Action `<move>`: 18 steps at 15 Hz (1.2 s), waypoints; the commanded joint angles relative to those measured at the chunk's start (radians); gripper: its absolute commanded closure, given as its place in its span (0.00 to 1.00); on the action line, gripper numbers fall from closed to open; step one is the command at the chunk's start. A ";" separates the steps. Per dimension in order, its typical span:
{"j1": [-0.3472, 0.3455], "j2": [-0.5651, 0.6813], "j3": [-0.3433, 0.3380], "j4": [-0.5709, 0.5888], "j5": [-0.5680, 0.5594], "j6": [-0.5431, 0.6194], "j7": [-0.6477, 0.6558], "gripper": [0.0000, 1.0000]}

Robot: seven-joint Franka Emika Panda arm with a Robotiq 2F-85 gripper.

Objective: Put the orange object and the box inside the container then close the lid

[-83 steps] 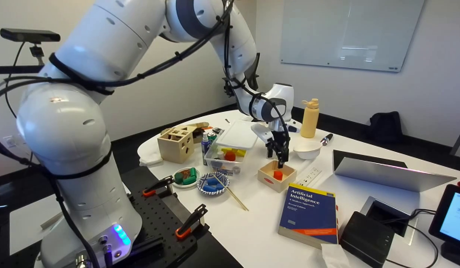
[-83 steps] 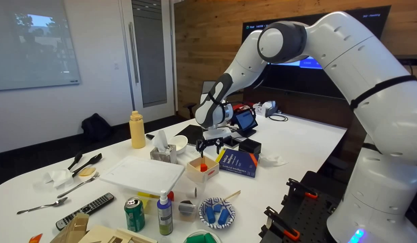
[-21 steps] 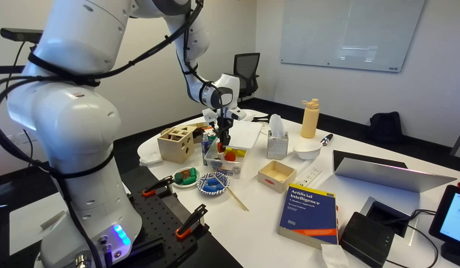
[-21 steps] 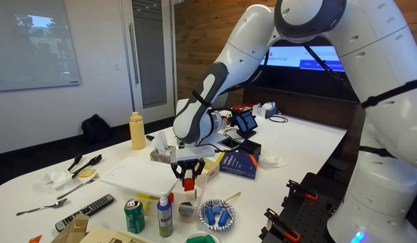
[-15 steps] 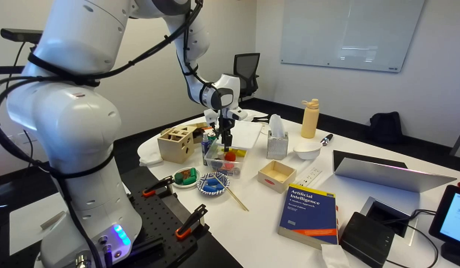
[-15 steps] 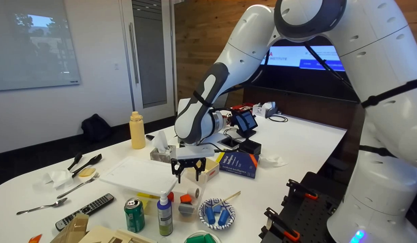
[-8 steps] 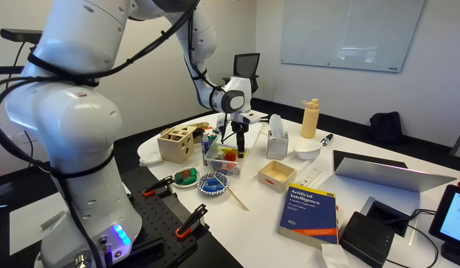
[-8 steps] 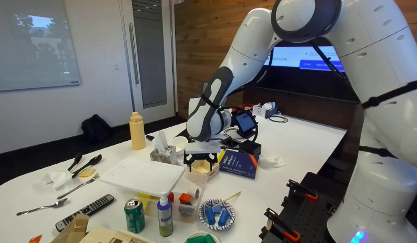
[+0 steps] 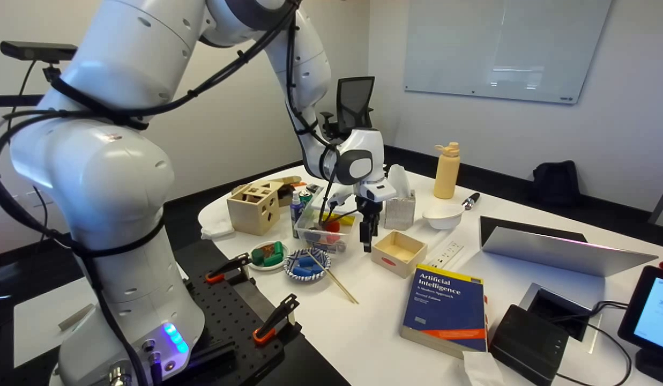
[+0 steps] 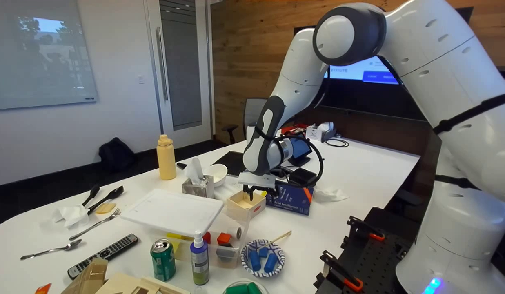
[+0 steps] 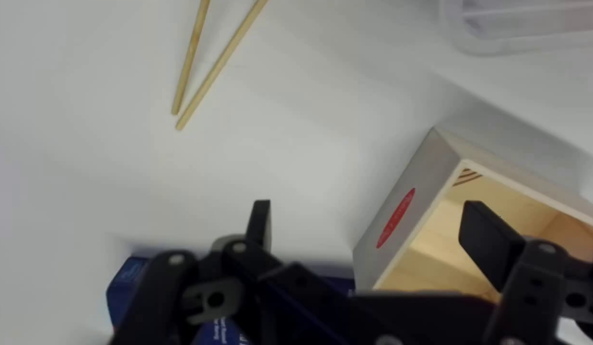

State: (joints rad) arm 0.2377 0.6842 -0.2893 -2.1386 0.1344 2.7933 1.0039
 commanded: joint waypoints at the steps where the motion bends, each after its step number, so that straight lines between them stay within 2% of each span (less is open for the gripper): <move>1: -0.018 0.092 0.007 0.049 0.032 0.059 0.092 0.00; 7: -0.006 0.192 -0.007 0.154 0.051 0.087 0.159 0.00; 13: -0.028 0.284 0.003 0.253 0.055 0.083 0.189 0.00; 14: -0.031 0.304 0.006 0.270 0.055 0.084 0.188 0.04; 15: -0.037 0.318 0.012 0.281 0.057 0.086 0.182 0.26; 17: -0.043 0.338 0.018 0.298 0.060 0.092 0.179 0.31; 18: -0.039 0.345 0.014 0.304 0.060 0.093 0.181 0.37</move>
State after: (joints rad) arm 0.2020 1.0013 -0.2818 -1.8684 0.1775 2.8688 1.1691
